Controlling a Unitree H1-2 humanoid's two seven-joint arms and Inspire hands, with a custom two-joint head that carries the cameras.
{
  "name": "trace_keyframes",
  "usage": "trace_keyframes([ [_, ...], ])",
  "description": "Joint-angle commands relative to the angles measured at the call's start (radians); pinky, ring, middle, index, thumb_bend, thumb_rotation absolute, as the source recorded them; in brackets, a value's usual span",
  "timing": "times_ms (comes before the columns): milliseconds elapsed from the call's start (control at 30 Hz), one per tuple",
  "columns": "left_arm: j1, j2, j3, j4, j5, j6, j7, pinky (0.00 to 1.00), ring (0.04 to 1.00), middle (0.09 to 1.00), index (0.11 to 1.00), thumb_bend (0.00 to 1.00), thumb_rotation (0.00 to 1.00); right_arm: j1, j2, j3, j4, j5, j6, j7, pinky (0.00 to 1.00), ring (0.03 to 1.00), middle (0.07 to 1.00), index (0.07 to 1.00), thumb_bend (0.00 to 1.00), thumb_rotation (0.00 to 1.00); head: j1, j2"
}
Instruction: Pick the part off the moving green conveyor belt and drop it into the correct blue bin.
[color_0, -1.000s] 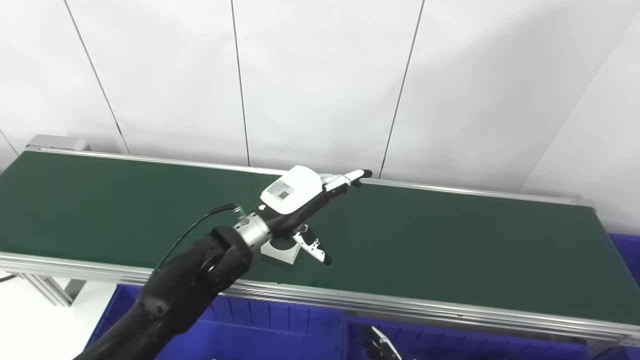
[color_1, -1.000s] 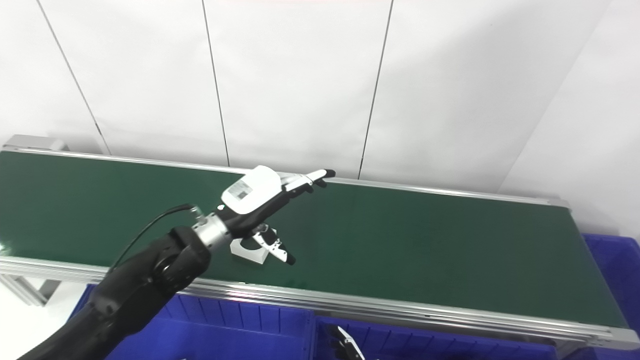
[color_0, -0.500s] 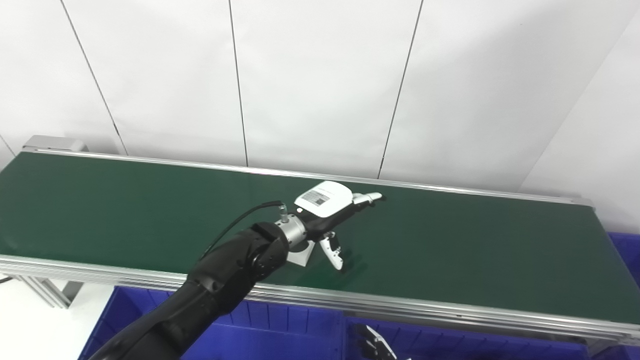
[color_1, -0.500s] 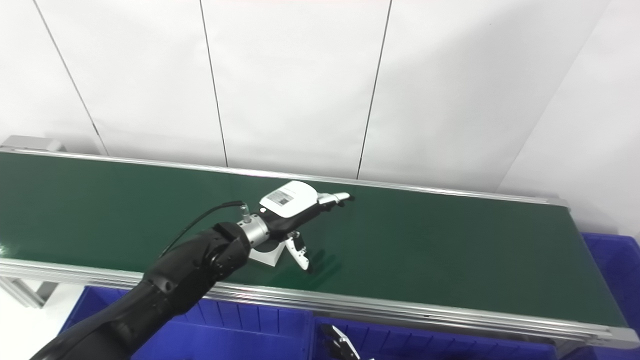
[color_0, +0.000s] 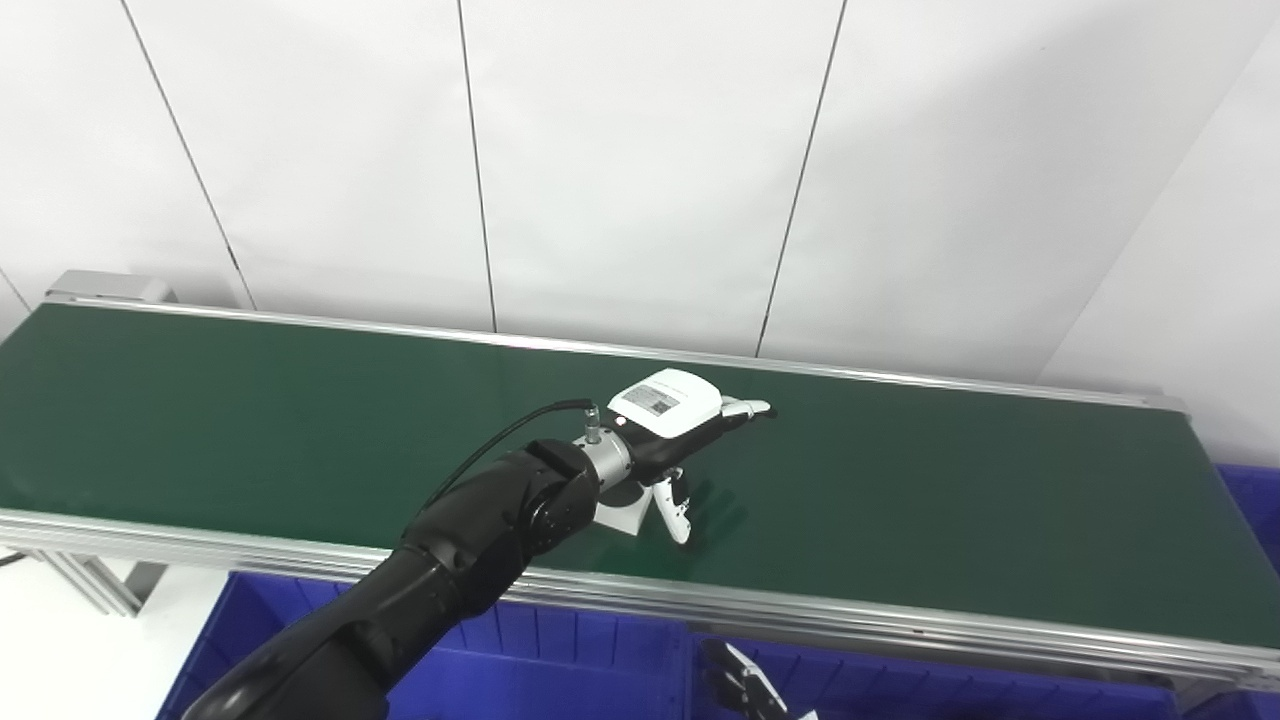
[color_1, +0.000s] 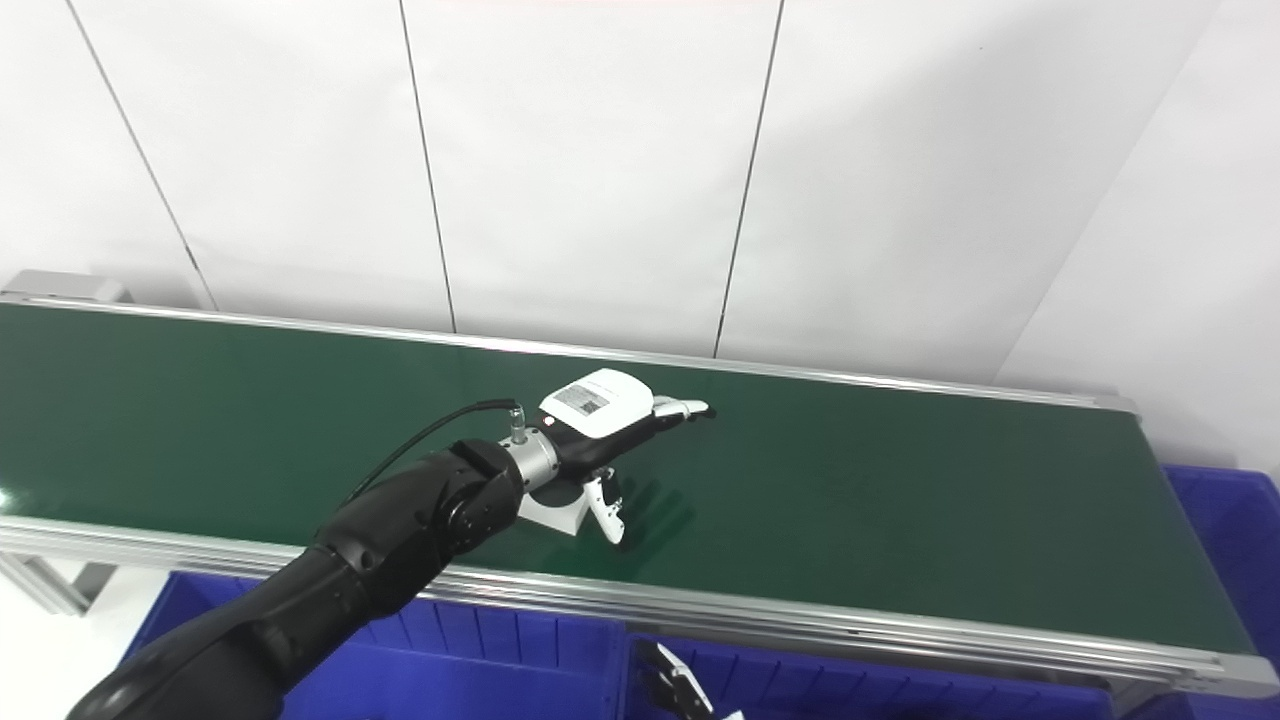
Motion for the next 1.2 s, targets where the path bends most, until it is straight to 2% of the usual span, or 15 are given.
trace_keyframes([
  [0,-0.057,0.008,0.000,-0.042,0.007,0.014,-0.008,0.71,0.830,0.902,0.898,1.00,0.03,0.000,0.006,-0.005,-0.030,-0.003,-0.051,0.003,0.81,0.816,0.863,0.841,0.90,0.87,0.002,0.001],
  [200,-0.065,0.025,-0.018,-0.067,0.015,0.049,-0.070,0.74,0.859,0.926,0.844,1.00,0.09,0.001,0.004,-0.003,-0.031,-0.008,-0.051,0.000,0.81,0.815,0.864,0.842,0.88,0.87,0.002,0.002],
  [333,-0.066,0.027,-0.022,-0.059,0.017,0.063,-0.091,0.73,0.854,0.924,0.834,1.00,0.08,0.000,0.005,-0.002,-0.030,-0.007,-0.051,0.001,0.81,0.819,0.865,0.841,0.88,0.87,-0.004,0.005],
  [433,-0.061,0.024,-0.023,-0.038,0.031,0.058,-0.054,0.75,0.852,0.914,0.828,1.00,0.06,0.003,0.006,-0.001,-0.032,-0.010,-0.051,-0.001,0.81,0.815,0.863,0.840,0.88,0.87,-0.007,0.006],
  [667,-0.049,-0.015,-0.030,0.093,0.078,0.073,0.175,0.76,0.849,0.895,0.820,1.00,0.08,0.011,0.010,0.003,-0.045,-0.019,-0.051,-0.009,0.80,0.814,0.862,0.838,0.89,0.87,-0.024,0.016],
  [800,-0.056,-0.043,-0.057,0.177,0.103,0.096,0.256,0.78,0.866,0.905,0.825,1.00,0.08,0.011,0.009,0.013,-0.054,-0.033,-0.051,-0.027,0.80,0.822,0.862,0.839,0.88,0.88,-0.031,0.021],
  [1033,-0.064,-0.070,-0.095,0.262,0.098,0.114,0.300,0.78,0.846,0.869,0.808,0.98,0.07,0.016,0.007,0.024,-0.067,-0.041,-0.051,-0.042,0.80,0.823,0.866,0.845,0.89,0.88,-0.044,0.033],
  [1167,-0.075,-0.073,-0.104,0.293,0.087,0.102,0.294,0.76,0.764,0.764,0.739,0.97,0.01,0.013,0.005,0.030,-0.065,-0.042,-0.051,-0.052,0.80,0.820,0.865,0.845,0.88,0.88,-0.045,0.037],
])
